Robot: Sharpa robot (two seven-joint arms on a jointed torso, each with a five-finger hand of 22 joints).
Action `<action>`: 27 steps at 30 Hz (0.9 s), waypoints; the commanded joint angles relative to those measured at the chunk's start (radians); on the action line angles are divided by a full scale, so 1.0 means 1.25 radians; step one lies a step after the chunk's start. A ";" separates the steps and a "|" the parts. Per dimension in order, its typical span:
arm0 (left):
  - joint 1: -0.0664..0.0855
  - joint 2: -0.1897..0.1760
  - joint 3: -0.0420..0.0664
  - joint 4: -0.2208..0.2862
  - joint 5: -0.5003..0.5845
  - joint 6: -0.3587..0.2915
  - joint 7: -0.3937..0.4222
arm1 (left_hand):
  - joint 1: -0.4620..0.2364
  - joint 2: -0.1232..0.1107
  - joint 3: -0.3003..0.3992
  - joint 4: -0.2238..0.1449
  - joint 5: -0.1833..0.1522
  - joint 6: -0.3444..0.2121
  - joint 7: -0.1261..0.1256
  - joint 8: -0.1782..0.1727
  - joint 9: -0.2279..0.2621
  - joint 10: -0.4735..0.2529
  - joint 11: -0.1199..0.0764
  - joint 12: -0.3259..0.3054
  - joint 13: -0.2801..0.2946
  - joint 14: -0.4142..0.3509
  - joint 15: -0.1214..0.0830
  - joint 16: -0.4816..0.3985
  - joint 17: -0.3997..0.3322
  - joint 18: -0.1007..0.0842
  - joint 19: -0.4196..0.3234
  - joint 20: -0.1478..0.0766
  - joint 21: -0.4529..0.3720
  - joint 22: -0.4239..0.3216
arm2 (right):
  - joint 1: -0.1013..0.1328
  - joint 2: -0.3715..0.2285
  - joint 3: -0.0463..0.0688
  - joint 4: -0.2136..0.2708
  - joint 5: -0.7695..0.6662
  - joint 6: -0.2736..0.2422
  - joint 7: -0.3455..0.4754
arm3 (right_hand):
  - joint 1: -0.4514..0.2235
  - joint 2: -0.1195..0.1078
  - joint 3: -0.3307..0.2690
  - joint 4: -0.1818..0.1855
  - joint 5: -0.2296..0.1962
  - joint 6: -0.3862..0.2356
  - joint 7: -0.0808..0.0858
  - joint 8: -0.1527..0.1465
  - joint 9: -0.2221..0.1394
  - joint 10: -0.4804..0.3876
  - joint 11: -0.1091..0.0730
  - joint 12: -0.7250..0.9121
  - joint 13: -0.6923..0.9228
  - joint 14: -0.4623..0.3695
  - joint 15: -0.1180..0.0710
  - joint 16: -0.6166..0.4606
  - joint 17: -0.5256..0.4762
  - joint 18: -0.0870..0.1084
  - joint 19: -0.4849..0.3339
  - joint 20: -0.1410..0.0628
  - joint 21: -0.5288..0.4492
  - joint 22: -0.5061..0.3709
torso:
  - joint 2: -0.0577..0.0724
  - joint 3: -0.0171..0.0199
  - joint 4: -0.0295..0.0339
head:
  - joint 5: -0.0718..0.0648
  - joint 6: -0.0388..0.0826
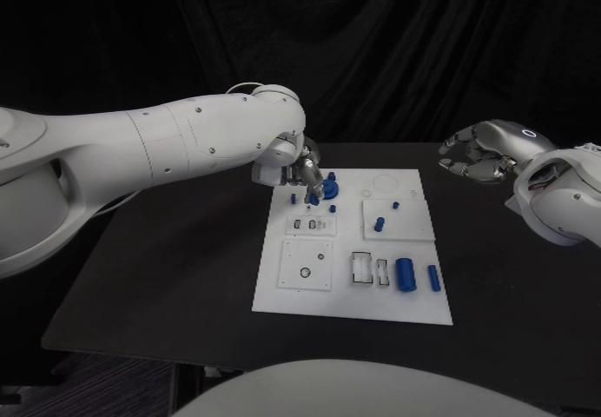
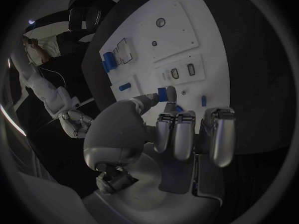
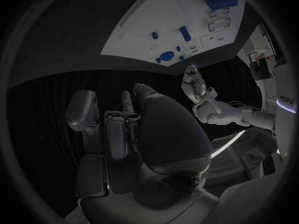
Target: Assemble the parts on the task board
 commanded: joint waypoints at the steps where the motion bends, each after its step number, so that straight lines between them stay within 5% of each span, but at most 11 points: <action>1: -0.010 0.010 0.000 -0.009 0.008 0.019 -0.014 | 0.000 0.010 0.020 -0.025 0.005 0.003 -0.001 -0.006 -0.001 0.084 0.005 0.002 0.211 0.084 0.006 0.002 0.211 0.003 0.022 0.003 0.003 0.174 | -0.002 0.001 0.001 -0.001 -0.003 0.004 -0.010 | 0.004 -0.005 0.007 0.000 0.005 -0.001 0.002 0.000 -0.001 0.085 0.007 0.002 0.211 0.078 0.004 -0.004 0.198 0.007 -0.008 0.001 -0.005 0.107 | 0.000 -0.0033 0.0029 | 0.001 0.000; 13: -0.045 0.024 0.000 -0.028 0.008 0.005 -0.021 | -0.010 0.020 0.007 -0.024 0.016 0.008 -0.001 -0.009 -0.001 0.084 0.005 0.002 0.211 0.084 0.006 0.002 0.211 0.001 0.028 0.003 0.009 0.178 | -0.002 0.000 0.001 0.000 -0.003 0.006 -0.010 | 0.004 -0.005 0.007 0.000 0.005 -0.001 0.002 0.000 -0.002 0.085 0.007 0.002 0.211 0.078 0.004 -0.006 0.197 0.007 -0.008 0.001 -0.007 0.107 | -0.005 -0.0021 0.0039 | 0.000 0.000; 27: -0.067 0.028 0.000 -0.030 0.008 -0.022 -0.022 | -0.012 0.025 0.004 -0.024 0.020 0.007 -0.001 -0.012 -0.002 0.084 0.005 0.002 0.211 0.084 0.005 0.002 0.211 0.002 0.026 0.003 0.007 0.177 | -0.002 0.003 0.001 0.001 -0.003 0.009 -0.010 | 0.004 -0.005 0.008 0.000 0.005 -0.001 0.002 0.000 -0.002 0.085 0.007 0.002 0.211 0.078 0.004 -0.006 0.197 0.007 -0.009 0.001 -0.009 0.107 | -0.004 -0.0009 0.0036 | 0.003 0.000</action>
